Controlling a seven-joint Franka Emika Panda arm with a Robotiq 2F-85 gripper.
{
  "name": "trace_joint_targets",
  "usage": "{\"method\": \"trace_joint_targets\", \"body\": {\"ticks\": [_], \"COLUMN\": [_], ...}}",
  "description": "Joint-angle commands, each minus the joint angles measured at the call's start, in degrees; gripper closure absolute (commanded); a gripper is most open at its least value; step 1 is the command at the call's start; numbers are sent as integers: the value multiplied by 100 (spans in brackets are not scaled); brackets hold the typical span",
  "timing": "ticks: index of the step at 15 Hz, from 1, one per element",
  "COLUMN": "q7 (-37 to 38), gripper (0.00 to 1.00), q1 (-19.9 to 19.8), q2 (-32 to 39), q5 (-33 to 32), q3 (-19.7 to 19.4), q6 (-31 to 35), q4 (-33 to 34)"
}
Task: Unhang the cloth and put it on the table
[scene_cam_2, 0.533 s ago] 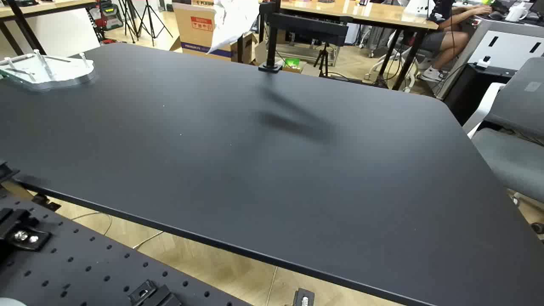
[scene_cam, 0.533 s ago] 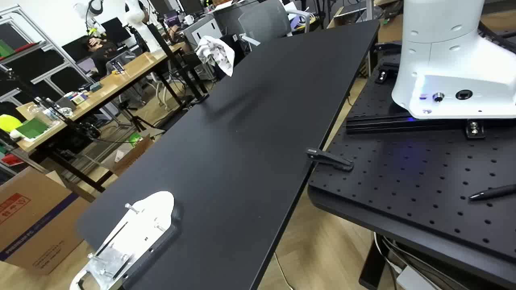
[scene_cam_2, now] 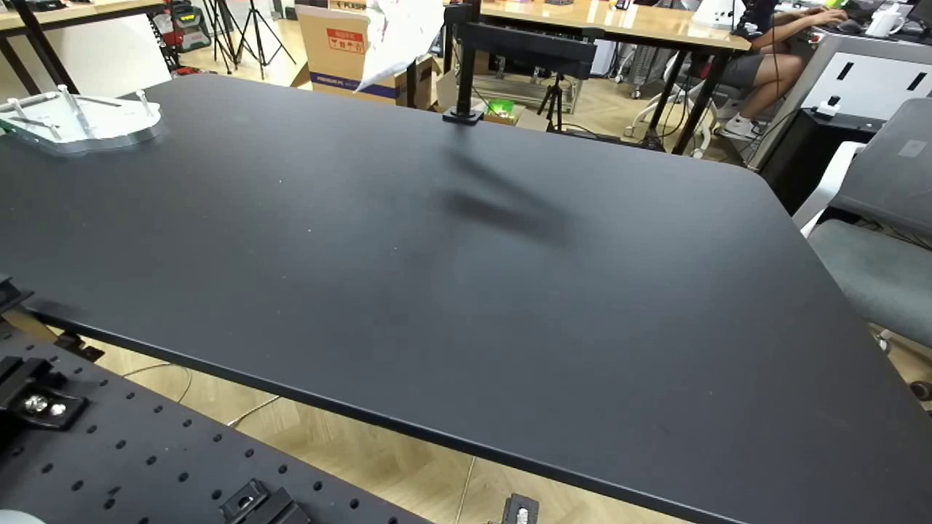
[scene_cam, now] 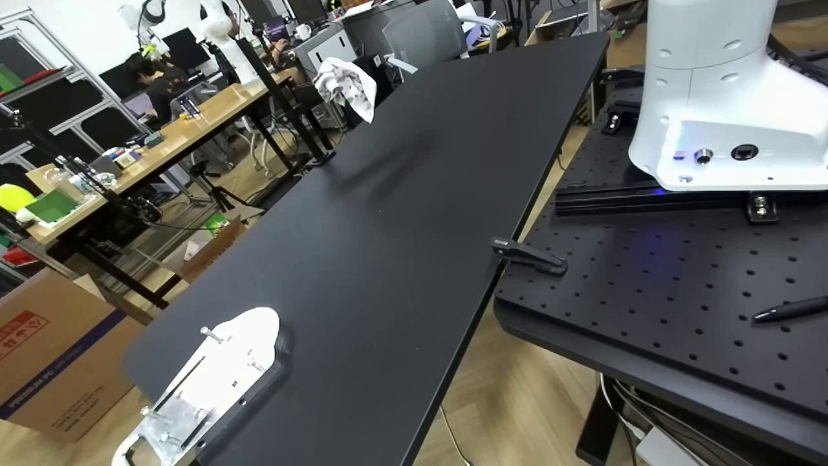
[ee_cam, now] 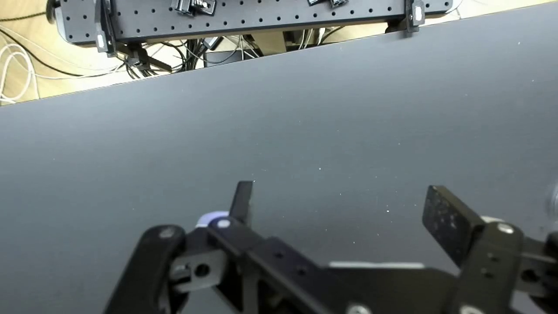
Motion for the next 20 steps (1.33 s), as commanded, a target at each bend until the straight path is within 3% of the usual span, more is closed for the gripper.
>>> {"method": "trace_joint_targets", "body": {"ticks": [1,5,11,14,15,16,20], "q7": [19,170,225,217,353,117,156], "gripper": [0,0,0,0,0,0,0], "q1": [59,-35,-383,-453,-471,-380,-385], "q2": [8,60,480,942,1038,736,1022], "q5": [-19,-233,-1774,-2205,-2262,-2094,-2129], "q3": [-49,-26,-78,-127,-106,-186,-233], "q6": [-12,193,1769,2411,2387,2385,2532], "q4": [12,11,122,333,420,99,243]}}
